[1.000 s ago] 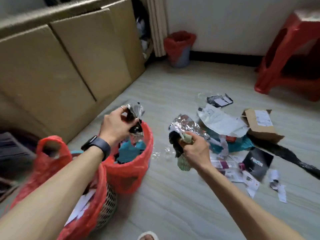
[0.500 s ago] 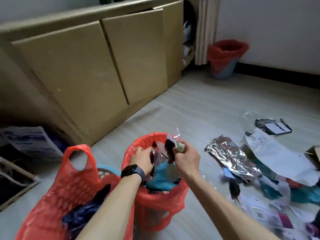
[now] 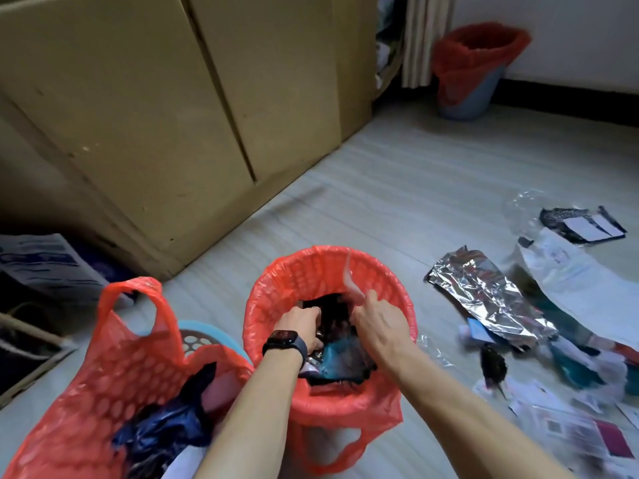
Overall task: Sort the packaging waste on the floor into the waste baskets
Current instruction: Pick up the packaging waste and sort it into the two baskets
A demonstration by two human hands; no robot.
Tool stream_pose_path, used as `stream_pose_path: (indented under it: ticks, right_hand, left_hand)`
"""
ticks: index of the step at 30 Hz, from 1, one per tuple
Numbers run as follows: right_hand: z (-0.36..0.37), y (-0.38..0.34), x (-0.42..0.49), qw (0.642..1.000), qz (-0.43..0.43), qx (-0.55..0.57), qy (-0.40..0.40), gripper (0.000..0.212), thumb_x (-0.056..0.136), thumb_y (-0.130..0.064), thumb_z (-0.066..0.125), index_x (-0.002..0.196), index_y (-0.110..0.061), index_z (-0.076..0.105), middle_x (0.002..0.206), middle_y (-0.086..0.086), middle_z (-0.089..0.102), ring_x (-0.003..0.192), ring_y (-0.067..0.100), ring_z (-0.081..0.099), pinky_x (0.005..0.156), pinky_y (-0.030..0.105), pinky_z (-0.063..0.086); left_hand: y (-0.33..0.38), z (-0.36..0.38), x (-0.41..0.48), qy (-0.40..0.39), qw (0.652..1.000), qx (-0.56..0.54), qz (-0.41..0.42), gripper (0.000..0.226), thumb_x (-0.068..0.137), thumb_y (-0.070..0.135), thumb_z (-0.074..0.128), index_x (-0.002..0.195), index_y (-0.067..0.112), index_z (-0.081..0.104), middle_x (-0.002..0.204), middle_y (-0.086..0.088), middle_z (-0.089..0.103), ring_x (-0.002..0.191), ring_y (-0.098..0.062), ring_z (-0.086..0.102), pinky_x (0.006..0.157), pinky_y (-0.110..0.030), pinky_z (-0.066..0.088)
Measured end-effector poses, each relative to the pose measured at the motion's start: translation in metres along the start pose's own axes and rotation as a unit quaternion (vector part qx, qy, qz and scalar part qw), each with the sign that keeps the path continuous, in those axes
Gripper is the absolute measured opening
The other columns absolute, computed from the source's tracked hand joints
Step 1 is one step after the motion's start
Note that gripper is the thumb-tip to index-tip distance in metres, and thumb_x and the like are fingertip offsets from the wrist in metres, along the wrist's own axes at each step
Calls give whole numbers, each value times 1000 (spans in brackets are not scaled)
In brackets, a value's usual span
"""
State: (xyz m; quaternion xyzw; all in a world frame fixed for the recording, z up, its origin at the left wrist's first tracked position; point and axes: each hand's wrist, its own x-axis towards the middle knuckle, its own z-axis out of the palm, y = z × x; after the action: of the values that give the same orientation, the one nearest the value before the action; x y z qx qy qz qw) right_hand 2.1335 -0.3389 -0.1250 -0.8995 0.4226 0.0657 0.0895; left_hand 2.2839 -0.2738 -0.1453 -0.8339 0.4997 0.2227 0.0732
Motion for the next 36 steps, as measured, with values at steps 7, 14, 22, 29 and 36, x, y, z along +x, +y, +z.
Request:
stream_pose_path:
  ticks: [7, 14, 22, 29, 36]
  right_hand:
    - [-21, -13, -11, 989, -46, 69, -125, 23, 89, -12, 51, 106, -5, 64, 109, 19, 67, 100, 39, 65, 76, 38, 51]
    - [-90, -3, -81, 990, -54, 130, -32, 36, 86, -16, 51, 121, -16, 59, 109, 12, 69, 101, 36, 63, 71, 34, 48]
    - [-130, 53, -207, 983, 24, 182, 20, 31, 93, -19, 54, 122, -18, 67, 125, 3, 68, 113, 24, 63, 95, 28, 48]
    - [-133, 151, -320, 978, 146, 146, -43, 22, 92, -23, 52, 104, -17, 70, 107, 5, 71, 93, 24, 63, 79, 35, 52]
    - [-96, 223, -357, 951, 236, 195, -36, 29, 92, -34, 55, 114, -20, 67, 117, 1, 71, 109, 23, 64, 92, 36, 51]
  left_hand:
    - [-2, -10, -13, -18, 1000, 22, -13, 31, 89, 26, 63, 119, 18, 65, 119, -15, 64, 109, -36, 63, 87, -38, 52]
    - [1, -84, -78, 41, 998, 3, 41, 37, 84, 23, 49, 114, 26, 70, 117, -6, 70, 105, -30, 65, 88, -38, 54]
    - [51, -119, -191, 109, 981, -64, 149, 23, 89, 27, 55, 104, 31, 71, 109, 7, 73, 103, -20, 66, 85, -31, 52]
    - [148, -99, -246, 66, 961, -68, 261, 24, 88, 28, 53, 107, 32, 68, 102, 9, 73, 99, -15, 67, 88, -31, 53]
    - [217, -66, -222, 20, 960, 30, 277, 29, 91, 29, 52, 117, 31, 65, 117, 3, 69, 109, -22, 63, 89, -28, 49]
